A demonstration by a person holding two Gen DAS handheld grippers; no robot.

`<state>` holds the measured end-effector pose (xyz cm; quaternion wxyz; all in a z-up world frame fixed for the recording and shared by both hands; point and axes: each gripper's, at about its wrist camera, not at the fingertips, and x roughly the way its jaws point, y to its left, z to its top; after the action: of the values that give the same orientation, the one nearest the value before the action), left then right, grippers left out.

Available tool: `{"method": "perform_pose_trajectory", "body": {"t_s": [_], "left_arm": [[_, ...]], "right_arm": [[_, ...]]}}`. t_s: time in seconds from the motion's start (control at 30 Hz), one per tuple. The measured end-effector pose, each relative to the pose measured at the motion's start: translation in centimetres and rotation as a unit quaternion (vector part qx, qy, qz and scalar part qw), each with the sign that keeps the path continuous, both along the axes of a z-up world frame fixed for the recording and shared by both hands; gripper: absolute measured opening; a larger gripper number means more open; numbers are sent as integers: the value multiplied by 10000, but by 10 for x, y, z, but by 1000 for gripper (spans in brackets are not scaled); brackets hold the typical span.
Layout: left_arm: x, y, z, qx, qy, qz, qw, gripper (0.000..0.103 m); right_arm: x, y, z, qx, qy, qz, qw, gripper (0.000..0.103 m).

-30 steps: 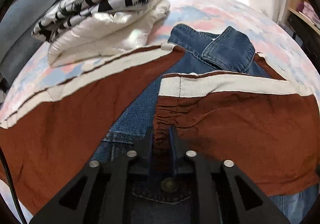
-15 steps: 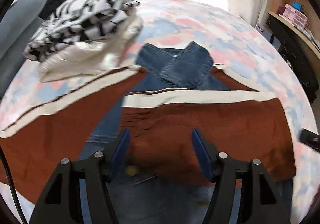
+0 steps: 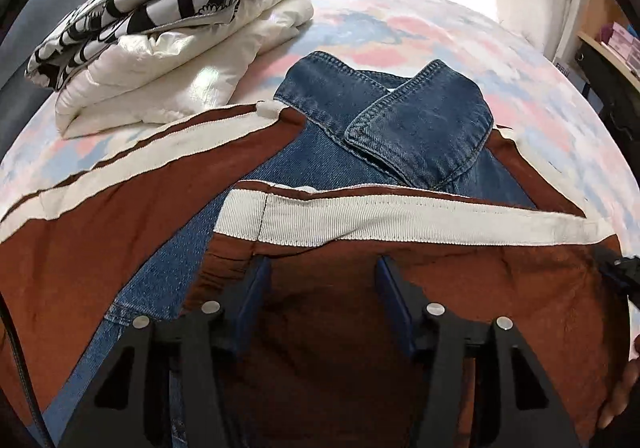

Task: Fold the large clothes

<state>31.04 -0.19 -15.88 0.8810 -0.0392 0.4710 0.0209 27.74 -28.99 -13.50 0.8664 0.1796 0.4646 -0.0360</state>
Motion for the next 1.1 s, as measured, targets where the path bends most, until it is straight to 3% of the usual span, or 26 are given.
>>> {"method": "perform_pose_trajectory", "body": {"t_s": [0.13, 0.27, 0.47, 0.6, 0.7, 0.8, 0.9, 0.97, 1.1], "left_arm": [[-4, -6, 6, 125, 36, -84, 9999, 55], [-18, -10, 22, 43, -1, -213, 9998, 56], [-67, -22, 46, -209, -161, -413, 9988, 60], [-91, -29, 40, -462, -114, -430, 9979, 62], [-101, -32, 22, -343, -22, -380, 9987, 62], [-106, -25, 3, -282, 75, -355, 9989, 62], [-112, -22, 3, -207, 8, -359, 9991, 63], [-112, -18, 1, -191, 85, -243, 9995, 70], [-114, -7, 7, -313, 162, -91, 9993, 70]], "right_arm": [[-18, -49, 6, 315, 39, -396, 9987, 33], [-43, -63, 19, 729, -35, -446, 9963, 33], [-74, -14, 38, 1061, -79, 102, 9943, 39], [-98, 31, 37, 1213, -14, 658, 9904, 45], [-113, 55, 27, 1051, 75, 897, 9904, 45], [-127, 51, 13, 646, 97, 708, 9953, 45], [-142, 36, 4, 668, 17, 567, 9961, 42], [-151, 31, 9, 368, -31, 460, 9983, 42], [-158, 20, 15, 145, -54, 251, 9996, 42]]}}
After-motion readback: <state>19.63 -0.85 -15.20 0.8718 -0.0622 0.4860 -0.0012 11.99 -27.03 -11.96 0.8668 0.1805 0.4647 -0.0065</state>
